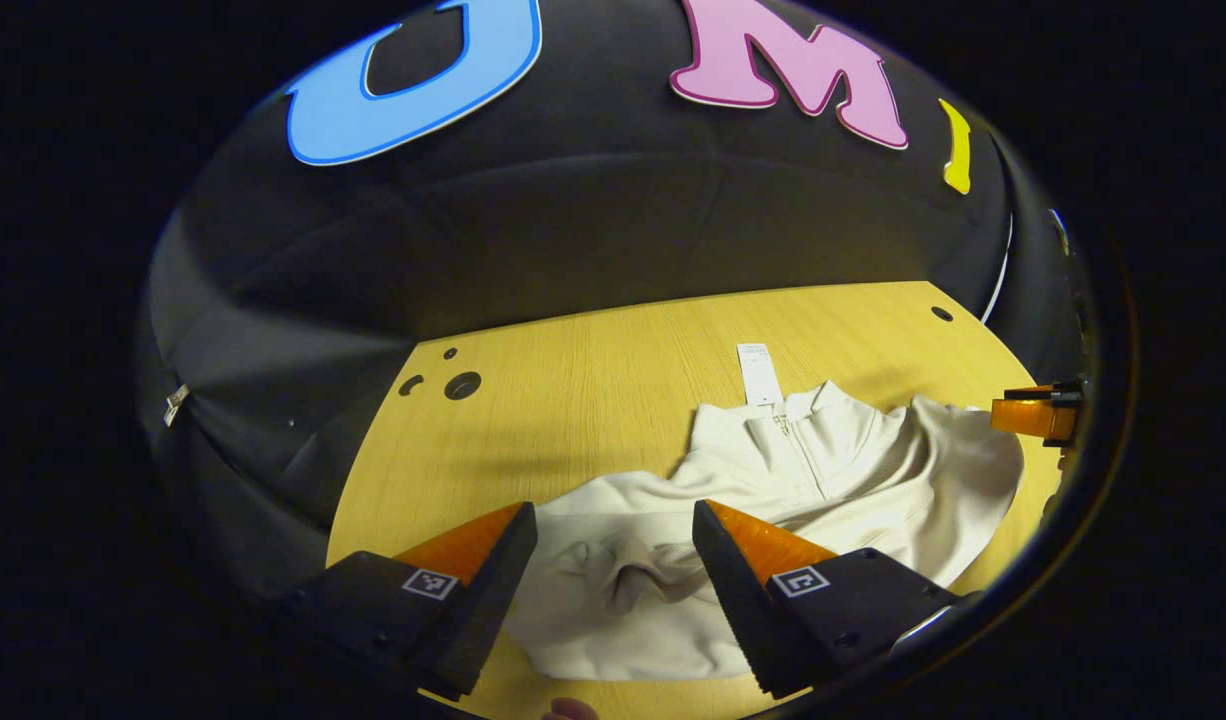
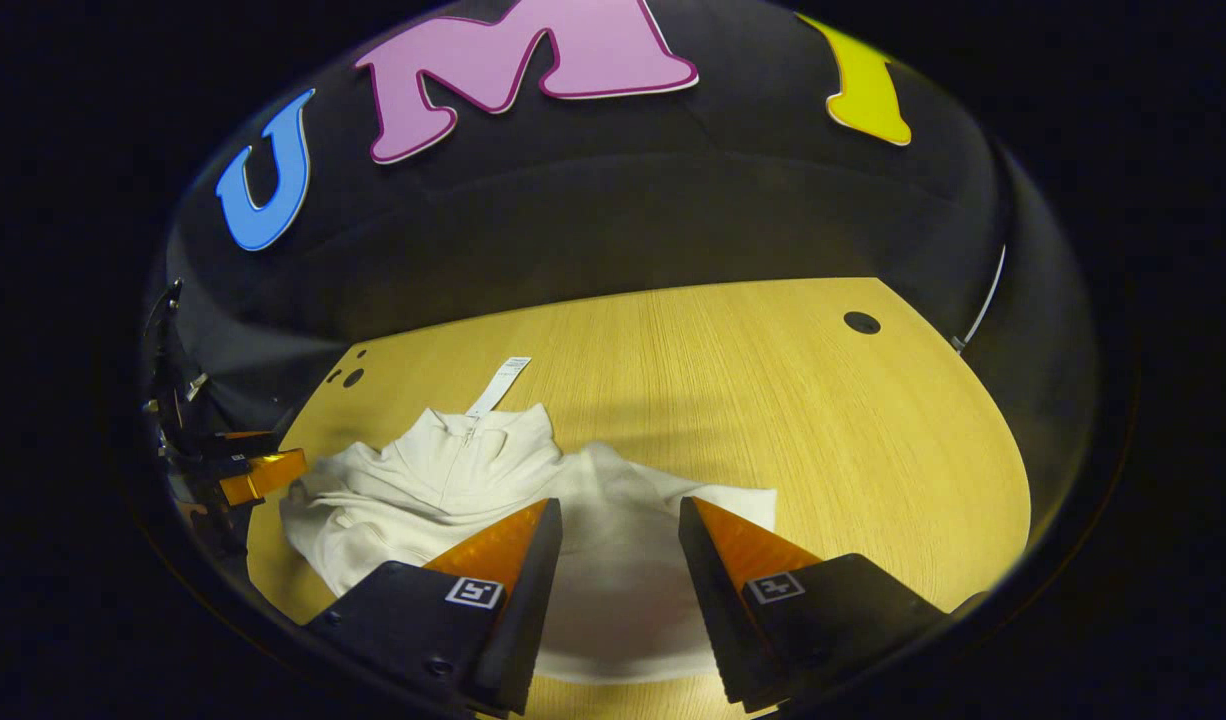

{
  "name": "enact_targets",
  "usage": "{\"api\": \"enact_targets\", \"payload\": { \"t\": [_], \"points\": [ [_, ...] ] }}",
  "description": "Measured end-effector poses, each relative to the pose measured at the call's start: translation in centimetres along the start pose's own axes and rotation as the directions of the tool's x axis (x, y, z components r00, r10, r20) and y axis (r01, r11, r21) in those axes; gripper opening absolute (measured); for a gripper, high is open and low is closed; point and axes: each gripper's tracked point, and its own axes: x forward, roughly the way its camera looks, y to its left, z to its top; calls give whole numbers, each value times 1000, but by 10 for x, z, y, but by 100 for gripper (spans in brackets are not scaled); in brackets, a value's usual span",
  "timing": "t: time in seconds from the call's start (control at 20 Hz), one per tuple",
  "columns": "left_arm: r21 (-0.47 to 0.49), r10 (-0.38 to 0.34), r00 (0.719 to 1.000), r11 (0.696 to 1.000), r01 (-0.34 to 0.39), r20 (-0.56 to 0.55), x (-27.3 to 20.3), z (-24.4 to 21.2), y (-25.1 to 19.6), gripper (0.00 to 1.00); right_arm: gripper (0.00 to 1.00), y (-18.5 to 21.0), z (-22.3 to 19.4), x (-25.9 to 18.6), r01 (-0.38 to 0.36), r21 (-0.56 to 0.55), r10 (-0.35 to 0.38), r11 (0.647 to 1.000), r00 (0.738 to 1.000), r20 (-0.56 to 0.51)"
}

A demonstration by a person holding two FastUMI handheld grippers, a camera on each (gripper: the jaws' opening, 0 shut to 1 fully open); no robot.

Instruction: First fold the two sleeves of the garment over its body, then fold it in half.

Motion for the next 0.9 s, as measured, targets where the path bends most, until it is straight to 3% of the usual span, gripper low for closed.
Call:
{"api": "enact_targets", "payload": {
  "t": [0.05,0.55,0.9],
  "points": [
    [-5,1,1000,1000,-1,11,-5,3,0,98,73,-1,2,-6,-3,0,3,1000,1000,8],
    [-150,12,990,989,9,140,-91,9,2,98,73,19,15,-81,-94,-62,100,994,990,101],
    [-257,9,987,966,32,158,-134,-7,-11,96,74,38,10,-124,-157,-47,162,987,977,136]
  ]
}}
